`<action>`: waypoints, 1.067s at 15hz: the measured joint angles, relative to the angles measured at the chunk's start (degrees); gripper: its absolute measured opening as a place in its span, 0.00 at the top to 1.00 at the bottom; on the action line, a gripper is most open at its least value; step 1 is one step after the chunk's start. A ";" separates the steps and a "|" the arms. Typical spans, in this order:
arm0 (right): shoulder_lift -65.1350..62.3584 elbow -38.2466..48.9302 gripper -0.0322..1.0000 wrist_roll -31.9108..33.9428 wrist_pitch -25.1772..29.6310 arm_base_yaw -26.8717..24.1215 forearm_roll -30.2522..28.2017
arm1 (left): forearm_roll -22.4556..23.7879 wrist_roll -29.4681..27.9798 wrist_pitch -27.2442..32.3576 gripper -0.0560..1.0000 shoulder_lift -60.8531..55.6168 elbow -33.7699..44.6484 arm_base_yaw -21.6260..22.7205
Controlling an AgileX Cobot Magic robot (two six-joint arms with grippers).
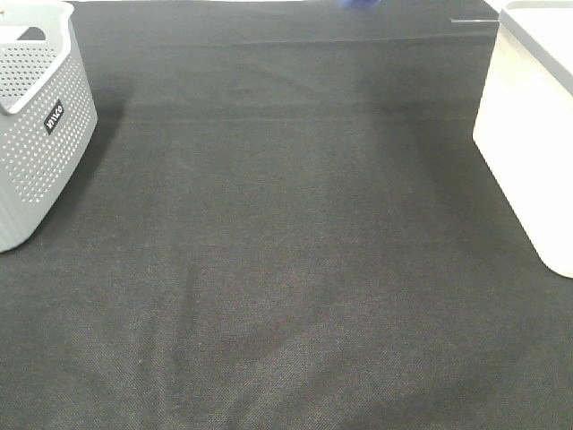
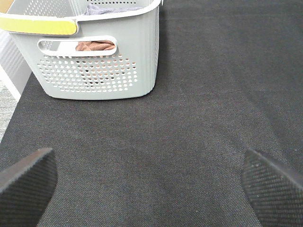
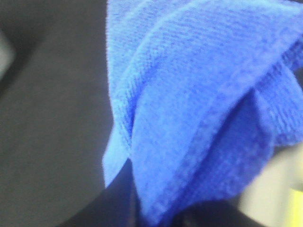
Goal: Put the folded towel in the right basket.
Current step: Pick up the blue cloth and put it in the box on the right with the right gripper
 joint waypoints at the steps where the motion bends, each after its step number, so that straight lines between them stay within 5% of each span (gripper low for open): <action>1: -2.52 -0.11 0.83 -0.17 0.00 -3.84 -1.20 | 0.00 0.00 0.00 0.01 0.00 0.00 0.00; 2: -2.52 -0.11 0.83 -0.17 0.00 -3.84 -1.20 | 0.00 0.00 0.00 0.01 0.00 0.00 0.00; 8: -3.27 5.73 0.83 -1.60 0.17 -27.22 1.49 | 0.00 0.00 0.00 0.01 0.00 0.00 0.00; 16: 9.00 19.02 0.83 -1.49 0.46 -30.65 2.64 | 0.00 0.00 0.00 0.01 0.00 0.00 0.00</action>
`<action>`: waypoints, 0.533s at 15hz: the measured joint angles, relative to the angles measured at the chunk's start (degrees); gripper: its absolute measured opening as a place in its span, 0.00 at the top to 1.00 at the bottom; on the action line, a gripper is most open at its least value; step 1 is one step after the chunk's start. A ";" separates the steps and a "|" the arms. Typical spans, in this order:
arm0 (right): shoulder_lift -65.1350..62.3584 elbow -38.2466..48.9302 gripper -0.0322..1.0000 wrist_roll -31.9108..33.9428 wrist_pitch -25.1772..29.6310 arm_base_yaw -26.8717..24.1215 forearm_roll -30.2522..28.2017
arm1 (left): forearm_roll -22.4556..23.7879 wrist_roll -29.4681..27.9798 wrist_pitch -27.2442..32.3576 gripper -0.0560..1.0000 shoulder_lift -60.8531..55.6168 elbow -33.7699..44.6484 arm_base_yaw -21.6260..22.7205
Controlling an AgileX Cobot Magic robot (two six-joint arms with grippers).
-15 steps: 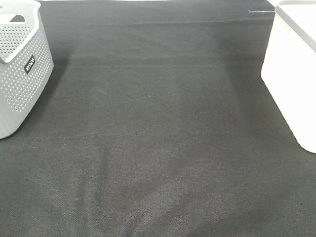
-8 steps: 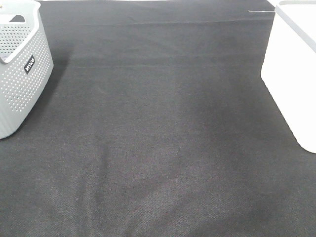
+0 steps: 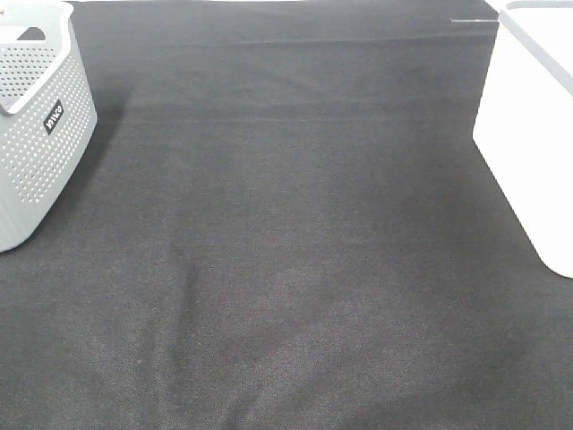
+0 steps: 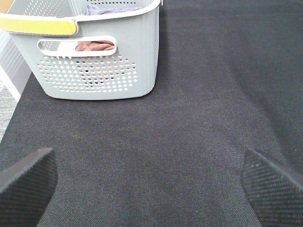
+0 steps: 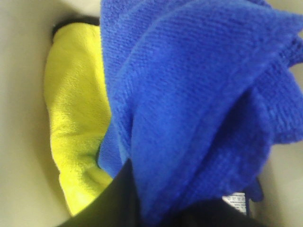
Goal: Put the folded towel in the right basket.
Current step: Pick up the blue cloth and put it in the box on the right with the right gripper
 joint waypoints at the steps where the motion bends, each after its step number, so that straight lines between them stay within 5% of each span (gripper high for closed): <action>1: 0.97 0.00 0.83 0.74 0.00 0.00 0.11 | 0.00 0.00 0.00 0.01 0.00 0.00 0.00; 4: 1.95 0.00 0.83 3.55 0.00 0.00 0.11 | 0.00 0.00 0.00 0.01 0.00 0.00 0.00; 5: 2.12 0.00 0.76 4.98 0.00 0.00 0.46 | 0.00 0.00 0.00 0.01 0.00 0.00 0.00; 6: 2.12 0.00 0.58 5.84 0.00 0.00 1.09 | 0.00 0.00 0.00 0.01 0.00 0.00 0.00; 7: 2.35 0.00 0.25 5.84 0.00 0.00 1.95 | 0.00 0.00 0.00 0.01 0.00 0.00 0.00; 8: 2.52 0.00 0.12 5.39 0.00 0.00 2.52 | 0.00 0.00 0.00 0.01 0.00 0.00 0.00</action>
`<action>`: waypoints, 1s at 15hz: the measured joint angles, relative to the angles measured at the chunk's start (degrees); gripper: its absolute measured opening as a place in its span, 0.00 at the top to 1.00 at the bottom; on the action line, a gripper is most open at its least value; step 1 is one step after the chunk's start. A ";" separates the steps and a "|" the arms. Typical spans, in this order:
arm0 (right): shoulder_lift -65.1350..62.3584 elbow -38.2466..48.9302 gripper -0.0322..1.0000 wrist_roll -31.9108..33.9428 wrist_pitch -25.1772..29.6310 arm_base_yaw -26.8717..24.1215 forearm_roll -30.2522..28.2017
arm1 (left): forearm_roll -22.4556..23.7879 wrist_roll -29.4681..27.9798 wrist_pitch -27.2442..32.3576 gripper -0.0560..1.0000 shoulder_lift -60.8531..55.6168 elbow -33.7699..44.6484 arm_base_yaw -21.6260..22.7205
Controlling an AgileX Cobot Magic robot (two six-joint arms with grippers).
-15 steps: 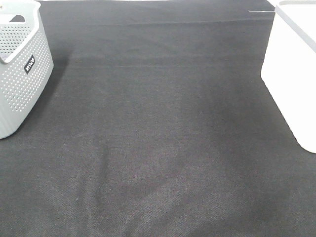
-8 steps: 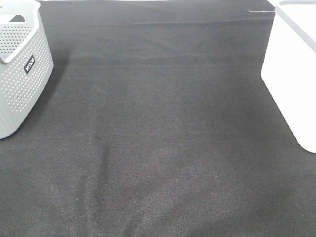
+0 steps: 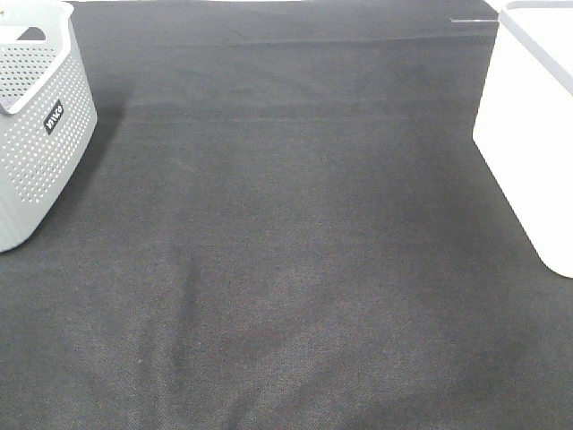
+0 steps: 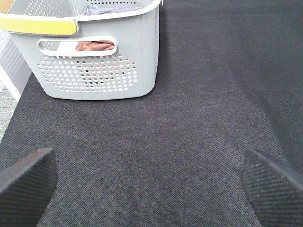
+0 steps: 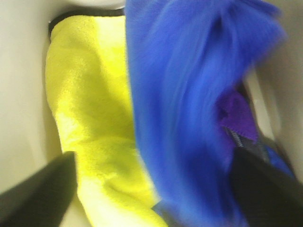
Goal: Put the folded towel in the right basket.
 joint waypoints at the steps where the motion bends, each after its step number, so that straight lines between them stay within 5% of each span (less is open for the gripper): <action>1: 0.06 0.00 0.07 -0.57 0.00 0.00 0.52 | 0.00 0.00 0.00 0.01 0.00 0.00 0.00; 10: -6.53 0.00 0.04 -4.30 -0.11 1.20 3.50 | 0.00 0.00 0.00 0.01 0.00 0.00 0.00; 15: -19.48 5.61 0.04 -1.20 -0.23 12.55 -6.36 | 0.00 0.00 0.00 0.01 0.00 0.00 0.00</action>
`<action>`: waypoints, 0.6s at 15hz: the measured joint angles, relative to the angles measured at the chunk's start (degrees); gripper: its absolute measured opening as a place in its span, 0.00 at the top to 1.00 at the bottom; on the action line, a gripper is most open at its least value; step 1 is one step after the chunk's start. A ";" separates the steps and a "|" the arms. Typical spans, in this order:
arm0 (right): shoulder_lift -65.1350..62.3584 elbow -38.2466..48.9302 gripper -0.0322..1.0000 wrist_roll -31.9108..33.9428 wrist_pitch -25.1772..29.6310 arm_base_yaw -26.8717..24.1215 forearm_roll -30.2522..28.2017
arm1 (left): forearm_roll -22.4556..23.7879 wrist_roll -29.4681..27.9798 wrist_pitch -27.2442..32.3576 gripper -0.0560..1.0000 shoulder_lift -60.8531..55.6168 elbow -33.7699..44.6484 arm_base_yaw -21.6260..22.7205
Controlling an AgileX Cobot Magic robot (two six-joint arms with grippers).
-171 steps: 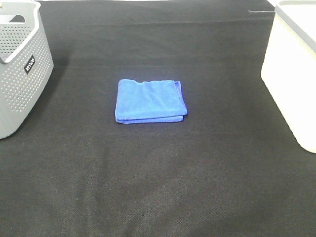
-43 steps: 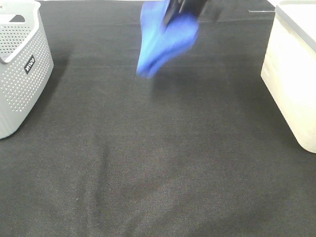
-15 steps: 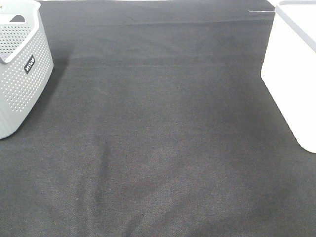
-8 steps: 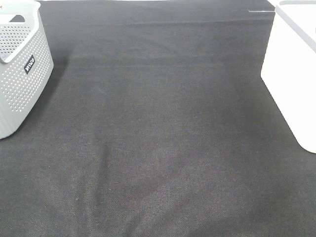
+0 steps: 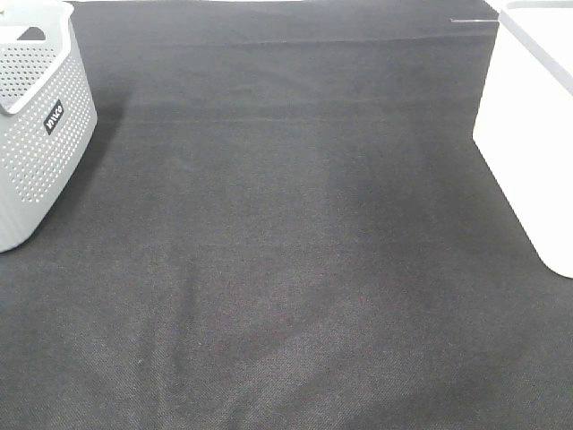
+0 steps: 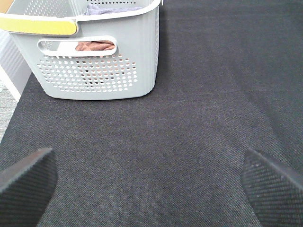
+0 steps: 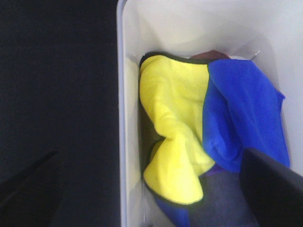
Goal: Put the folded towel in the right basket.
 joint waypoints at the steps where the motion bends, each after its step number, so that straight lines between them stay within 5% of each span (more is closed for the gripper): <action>1: -3.21 3.15 0.04 1.26 0.00 0.80 -0.92 | 0.00 0.00 0.00 0.01 0.00 0.00 0.00; 9: -53.34 51.74 0.04 1.66 -2.69 0.86 -0.40 | 0.00 0.00 0.00 0.01 0.00 0.00 0.00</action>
